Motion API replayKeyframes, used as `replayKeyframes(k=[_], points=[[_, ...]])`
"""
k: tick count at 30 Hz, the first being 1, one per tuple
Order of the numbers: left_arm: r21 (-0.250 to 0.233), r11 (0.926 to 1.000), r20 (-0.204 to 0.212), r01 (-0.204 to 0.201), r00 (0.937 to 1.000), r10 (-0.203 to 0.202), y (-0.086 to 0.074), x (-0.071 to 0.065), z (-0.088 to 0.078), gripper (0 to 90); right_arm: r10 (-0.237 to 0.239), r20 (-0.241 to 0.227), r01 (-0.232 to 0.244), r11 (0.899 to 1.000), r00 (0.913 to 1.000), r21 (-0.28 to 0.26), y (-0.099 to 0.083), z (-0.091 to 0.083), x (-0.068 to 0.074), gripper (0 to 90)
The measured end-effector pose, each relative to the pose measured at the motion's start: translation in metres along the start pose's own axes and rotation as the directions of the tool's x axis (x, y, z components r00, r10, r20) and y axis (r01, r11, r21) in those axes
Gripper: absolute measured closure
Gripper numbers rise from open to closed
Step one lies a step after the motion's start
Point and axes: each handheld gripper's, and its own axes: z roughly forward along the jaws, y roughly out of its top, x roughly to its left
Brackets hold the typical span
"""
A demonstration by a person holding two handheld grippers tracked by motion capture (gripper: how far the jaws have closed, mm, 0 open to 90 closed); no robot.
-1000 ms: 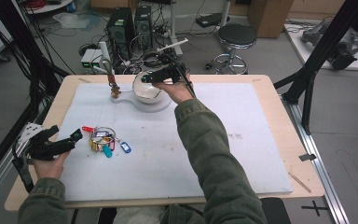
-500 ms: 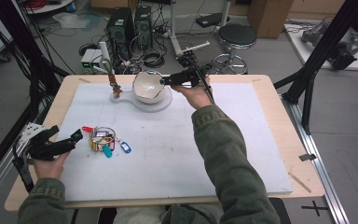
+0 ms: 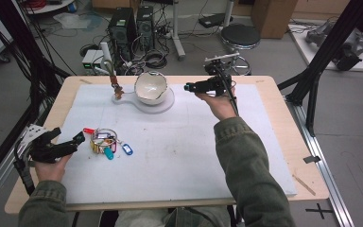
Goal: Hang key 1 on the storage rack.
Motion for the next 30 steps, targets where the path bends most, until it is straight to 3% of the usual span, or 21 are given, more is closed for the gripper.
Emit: replayKeyframes(k=[13, 20, 30], points=[[0.003, 1.0000, 0.002, 0.001, 1.0000, -0.001, 0.000, -0.001, 0.000, 1.7, 0.038, 0.073, -0.037, 0.999, 0.9966, -0.015, -0.027, -0.018, -0.023, 0.9], [0.006, 1.0000, 0.002, -0.001, 1.0000, 0.001, 0.000, -0.001, 0.000, 1.7, 0.069, 0.040, -0.068, 0.997, 0.9968, -0.028, -0.045, -0.027, -0.032, 0.9], [0.003, 1.0000, 0.001, 0.000, 1.0000, 0.000, 0.000, -0.001, 0.001, 1.7, 0.076, 0.047, -0.075, 0.996, 0.9960, -0.039, -0.069, -0.032, -0.040, 0.9]])
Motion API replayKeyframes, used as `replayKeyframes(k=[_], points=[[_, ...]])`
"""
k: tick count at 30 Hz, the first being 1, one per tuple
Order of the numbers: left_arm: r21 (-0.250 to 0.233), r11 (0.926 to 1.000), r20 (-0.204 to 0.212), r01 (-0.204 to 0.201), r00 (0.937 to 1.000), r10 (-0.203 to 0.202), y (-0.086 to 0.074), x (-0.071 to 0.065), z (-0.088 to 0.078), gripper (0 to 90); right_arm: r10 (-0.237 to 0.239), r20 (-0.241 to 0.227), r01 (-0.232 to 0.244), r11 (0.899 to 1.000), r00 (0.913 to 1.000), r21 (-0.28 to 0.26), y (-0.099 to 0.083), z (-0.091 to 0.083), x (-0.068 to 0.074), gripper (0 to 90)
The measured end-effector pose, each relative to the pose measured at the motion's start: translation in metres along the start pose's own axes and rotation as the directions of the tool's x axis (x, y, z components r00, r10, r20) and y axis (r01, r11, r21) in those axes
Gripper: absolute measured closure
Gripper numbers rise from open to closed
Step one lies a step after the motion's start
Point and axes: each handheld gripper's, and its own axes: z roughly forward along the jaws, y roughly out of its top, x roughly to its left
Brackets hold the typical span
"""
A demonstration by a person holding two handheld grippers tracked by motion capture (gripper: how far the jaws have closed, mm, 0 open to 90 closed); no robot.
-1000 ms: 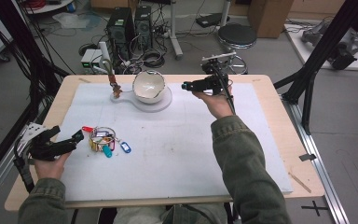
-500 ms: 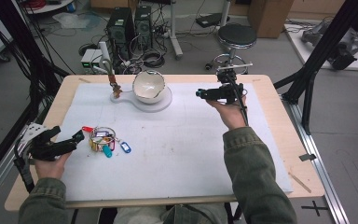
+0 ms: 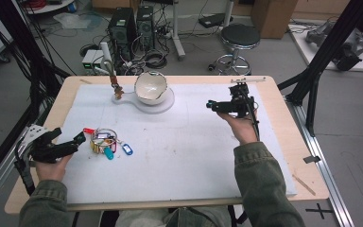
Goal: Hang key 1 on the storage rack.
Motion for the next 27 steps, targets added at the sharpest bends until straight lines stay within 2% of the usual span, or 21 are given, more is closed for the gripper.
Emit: replayKeyframes(k=[11, 18, 27], points=[[0.002, 1.0000, 0.000, -0.001, 1.0000, 0.001, 0.000, 0.000, 0.000, 1.7, 0.039, -0.004, -0.039, 0.999, 0.9992, 0.011, -0.026, 0.005, -0.014, 0.9], [0.004, 1.0000, -0.001, 0.001, 1.0000, -0.001, 0.000, 0.000, 0.000, 1.7, 0.030, 0.007, -0.030, 1.000, 0.9995, -0.009, -0.033, 0.000, -0.016, 0.9], [0.006, 1.0000, -0.003, 0.002, 1.0000, -0.002, 0.000, 0.000, 0.001, 1.7, 0.014, 0.040, -0.013, 1.000, 0.9991, -0.006, -0.049, -0.003, -0.022, 0.9]])
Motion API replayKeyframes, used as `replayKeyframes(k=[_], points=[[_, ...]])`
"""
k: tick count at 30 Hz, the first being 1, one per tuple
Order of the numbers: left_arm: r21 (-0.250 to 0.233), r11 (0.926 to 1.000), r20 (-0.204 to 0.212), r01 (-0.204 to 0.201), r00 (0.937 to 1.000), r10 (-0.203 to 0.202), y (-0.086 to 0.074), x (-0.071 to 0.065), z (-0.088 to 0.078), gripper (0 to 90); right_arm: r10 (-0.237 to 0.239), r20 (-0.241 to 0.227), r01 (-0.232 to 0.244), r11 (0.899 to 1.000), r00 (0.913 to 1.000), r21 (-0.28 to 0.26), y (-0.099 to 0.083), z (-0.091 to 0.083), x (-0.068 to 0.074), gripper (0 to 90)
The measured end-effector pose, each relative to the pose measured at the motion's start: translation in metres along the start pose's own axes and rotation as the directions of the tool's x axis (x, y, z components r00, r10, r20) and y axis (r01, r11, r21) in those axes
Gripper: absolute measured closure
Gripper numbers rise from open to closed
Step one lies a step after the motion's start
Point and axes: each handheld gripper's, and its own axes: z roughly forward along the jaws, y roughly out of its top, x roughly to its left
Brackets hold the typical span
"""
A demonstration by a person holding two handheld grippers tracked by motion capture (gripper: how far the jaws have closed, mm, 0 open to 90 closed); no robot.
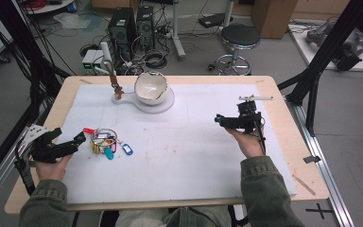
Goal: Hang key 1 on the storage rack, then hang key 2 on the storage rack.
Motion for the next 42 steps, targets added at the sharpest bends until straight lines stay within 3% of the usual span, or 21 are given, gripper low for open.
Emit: replayKeyframes(k=[8, 20, 34, 38, 42], points=[[0.006, 1.0000, 0.003, -0.003, 1.0000, 0.003, 0.000, -0.001, 0.000, 1.7, 0.006, 0.013, -0.006, 1.000, 0.9999, 0.000, -0.019, -0.001, -0.007, 0.9], [0.015, 0.9999, 0.001, -0.005, 1.0000, 0.005, 0.000, -0.002, 0.001, 1.7, 0.015, 0.044, -0.012, 0.998, 0.9989, -0.062, -0.042, -0.009, -0.019, 0.9], [0.023, 0.9997, 0.006, -0.002, 1.0000, 0.001, -0.001, -0.002, 0.001, 1.7, -0.007, 0.034, 0.008, 0.999, 0.9994, -0.042, -0.066, -0.006, -0.019, 0.9], [0.049, 0.9985, 0.004, 0.023, 0.9997, -0.024, 0.000, -0.003, 0.002, 1.7, -0.017, 0.028, 0.019, 0.998, 0.9995, -0.066, -0.067, -0.009, -0.018, 0.8], [0.081, 0.9913, -0.003, 0.103, 0.9946, -0.103, 0.001, -0.002, 0.004, 1.7, -0.036, 0.028, 0.039, 0.995, 0.9989, -0.092, -0.069, -0.014, -0.017, 0.8]])
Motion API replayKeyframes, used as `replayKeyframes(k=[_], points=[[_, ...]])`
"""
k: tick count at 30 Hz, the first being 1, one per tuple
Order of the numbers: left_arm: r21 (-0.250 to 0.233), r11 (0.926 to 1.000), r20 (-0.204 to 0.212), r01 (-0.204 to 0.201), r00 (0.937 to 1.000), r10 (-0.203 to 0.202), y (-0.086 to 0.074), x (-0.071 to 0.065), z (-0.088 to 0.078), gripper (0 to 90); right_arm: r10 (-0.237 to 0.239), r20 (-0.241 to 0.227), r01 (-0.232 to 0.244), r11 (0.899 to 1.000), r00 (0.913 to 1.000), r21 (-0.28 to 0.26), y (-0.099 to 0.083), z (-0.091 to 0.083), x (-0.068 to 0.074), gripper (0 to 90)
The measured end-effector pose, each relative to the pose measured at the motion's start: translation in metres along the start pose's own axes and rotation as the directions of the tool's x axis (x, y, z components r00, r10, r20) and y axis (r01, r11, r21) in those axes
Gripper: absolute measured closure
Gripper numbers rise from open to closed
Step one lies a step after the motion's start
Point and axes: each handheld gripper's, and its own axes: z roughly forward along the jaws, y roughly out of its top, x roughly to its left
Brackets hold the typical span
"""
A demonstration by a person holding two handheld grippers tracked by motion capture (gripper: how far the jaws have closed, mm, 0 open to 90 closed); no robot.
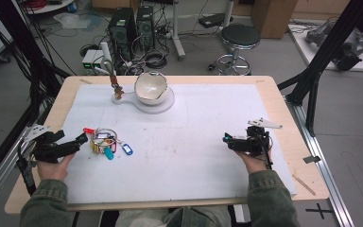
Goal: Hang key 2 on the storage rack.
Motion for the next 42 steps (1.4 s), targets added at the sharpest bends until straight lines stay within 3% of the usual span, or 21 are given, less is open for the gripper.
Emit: replayKeyframes(k=[3, 7, 17, 21, 27, 32, 38, 41, 42], points=[[0.007, 0.9976, 0.006, 0.069, 0.9976, -0.069, 0.001, 0.002, 0.001, 1.7, -0.008, 0.004, 0.008, 1.000, 1.0000, -0.015, -0.002, -0.003, 0.000, 0.8], [0.019, 0.9947, -0.001, 0.101, 0.9949, -0.101, 0.000, 0.002, 0.003, 1.7, -0.014, 0.005, 0.014, 1.000, 0.9999, -0.022, -0.004, -0.006, 0.000, 0.8], [0.051, 0.9931, -0.020, 0.105, 0.9943, -0.104, -0.001, -0.001, 0.013, 1.7, -0.041, 0.010, 0.041, 0.999, 0.9991, -0.032, -0.006, -0.008, 0.000, 0.9], [0.067, 0.9939, -0.032, 0.088, 0.9958, -0.086, 0.001, -0.005, 0.022, 1.8, -0.045, 0.010, 0.046, 0.998, 0.9989, -0.033, -0.007, -0.008, 0.000, 0.9], [0.126, 0.9840, -0.019, 0.126, 0.9920, -0.125, 0.002, -0.006, 0.034, 3.3, -0.056, 0.003, 0.056, 0.998, 0.9984, -0.028, -0.007, -0.008, 0.000, 0.9], [0.167, 0.9806, -0.024, 0.102, 0.9948, -0.099, 0.012, -0.013, 0.041, 3.3, -0.053, -0.005, 0.053, 0.998, 0.9986, -0.023, -0.008, -0.007, 0.000, 0.9], [0.242, 0.9619, -0.005, 0.128, 0.9914, -0.131, 0.010, -0.013, 0.051, 7.4, -0.053, -0.013, 0.052, 0.998, 0.9985, -0.024, -0.008, -0.009, -0.001, 0.9], [0.274, 0.9475, -0.008, 0.165, 0.9856, -0.169, 0.010, -0.010, 0.055, 8.1, -0.052, -0.014, 0.052, 0.998, 0.9985, -0.025, -0.009, -0.009, -0.001, 0.9], [0.291, 0.9428, -0.014, 0.162, 0.9861, -0.166, 0.010, -0.011, 0.056, 8.1, -0.053, -0.016, 0.053, 0.998, 0.9984, -0.023, -0.009, -0.009, -0.001, 0.9]])
